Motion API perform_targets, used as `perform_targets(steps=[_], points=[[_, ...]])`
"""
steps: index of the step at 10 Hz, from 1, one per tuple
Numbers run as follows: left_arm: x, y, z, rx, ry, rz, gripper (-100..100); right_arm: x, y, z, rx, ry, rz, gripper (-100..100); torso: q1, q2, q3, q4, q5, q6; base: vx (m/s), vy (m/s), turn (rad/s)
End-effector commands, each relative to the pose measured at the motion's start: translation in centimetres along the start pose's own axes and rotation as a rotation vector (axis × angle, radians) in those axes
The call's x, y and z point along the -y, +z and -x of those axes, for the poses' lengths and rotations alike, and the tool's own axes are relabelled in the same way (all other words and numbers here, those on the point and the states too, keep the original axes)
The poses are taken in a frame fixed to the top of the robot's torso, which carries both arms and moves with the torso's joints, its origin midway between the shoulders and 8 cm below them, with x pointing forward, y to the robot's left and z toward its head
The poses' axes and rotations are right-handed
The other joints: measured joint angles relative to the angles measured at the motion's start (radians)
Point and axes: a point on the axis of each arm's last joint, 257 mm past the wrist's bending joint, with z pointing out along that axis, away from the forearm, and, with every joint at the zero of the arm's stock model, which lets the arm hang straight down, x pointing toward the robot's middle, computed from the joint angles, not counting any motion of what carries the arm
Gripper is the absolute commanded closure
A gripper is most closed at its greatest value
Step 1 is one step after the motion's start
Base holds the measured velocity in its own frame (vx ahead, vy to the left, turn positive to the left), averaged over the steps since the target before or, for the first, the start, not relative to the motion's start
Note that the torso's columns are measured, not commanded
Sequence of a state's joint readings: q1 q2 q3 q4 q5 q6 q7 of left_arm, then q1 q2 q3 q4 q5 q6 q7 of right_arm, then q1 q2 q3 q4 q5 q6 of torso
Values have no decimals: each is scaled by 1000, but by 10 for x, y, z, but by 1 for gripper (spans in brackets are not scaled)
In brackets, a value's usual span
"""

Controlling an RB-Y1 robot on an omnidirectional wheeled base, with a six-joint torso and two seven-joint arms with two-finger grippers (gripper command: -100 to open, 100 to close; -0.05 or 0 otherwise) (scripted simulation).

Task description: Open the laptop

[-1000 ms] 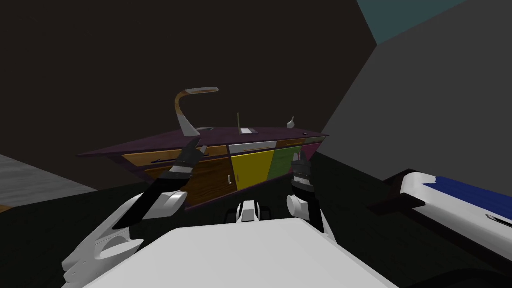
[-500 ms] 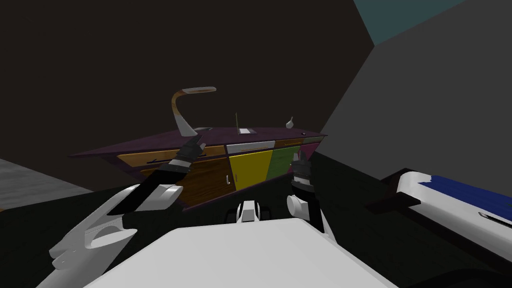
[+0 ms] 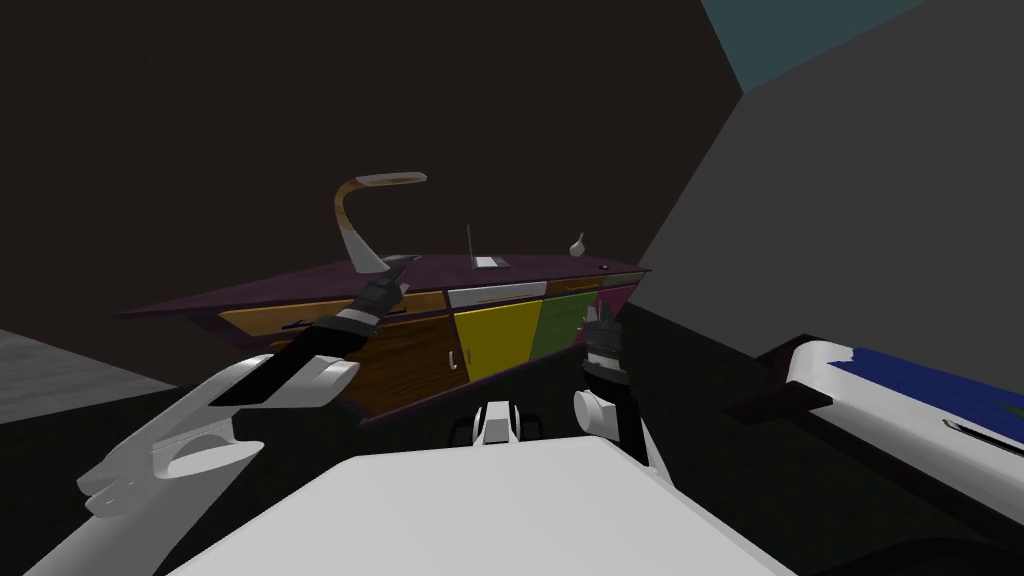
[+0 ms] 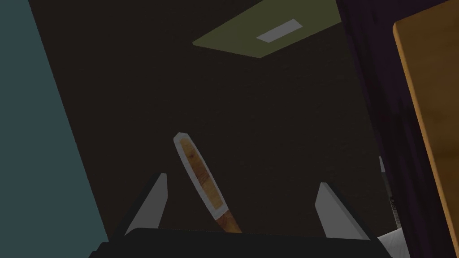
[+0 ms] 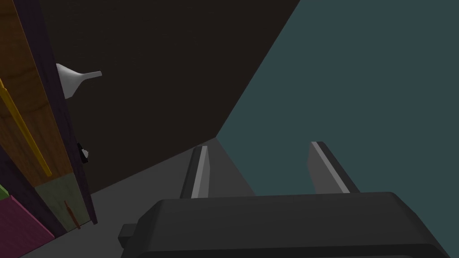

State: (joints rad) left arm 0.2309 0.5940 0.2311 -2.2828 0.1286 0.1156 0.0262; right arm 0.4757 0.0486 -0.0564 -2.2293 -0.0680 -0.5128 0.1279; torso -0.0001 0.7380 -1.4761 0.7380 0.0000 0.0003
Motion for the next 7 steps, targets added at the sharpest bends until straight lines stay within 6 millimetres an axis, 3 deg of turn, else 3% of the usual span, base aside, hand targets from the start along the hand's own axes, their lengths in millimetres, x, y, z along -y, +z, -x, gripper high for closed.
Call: perform_targets(steps=[1, 3, 7], points=[[1, 10, 12, -8, 46, 35, -100, 0, 0, 0, 0, 0, 0, 0, 0, 0, 0, 0, 0, 0, 13, -43, -30], [-8, 10, 13, -8, 48, 71, -100, 0, 0, 0, 0, 0, 0, 0, 0, 0, 0, 0, 0, 0, 7, -32, -10], [-4, 26, 33, -10, 108, 112, -100, 0, 0, 0, 0, 0, 0, 0, 1, 0, 0, 0, 0, 0, 10, -28, -30]])
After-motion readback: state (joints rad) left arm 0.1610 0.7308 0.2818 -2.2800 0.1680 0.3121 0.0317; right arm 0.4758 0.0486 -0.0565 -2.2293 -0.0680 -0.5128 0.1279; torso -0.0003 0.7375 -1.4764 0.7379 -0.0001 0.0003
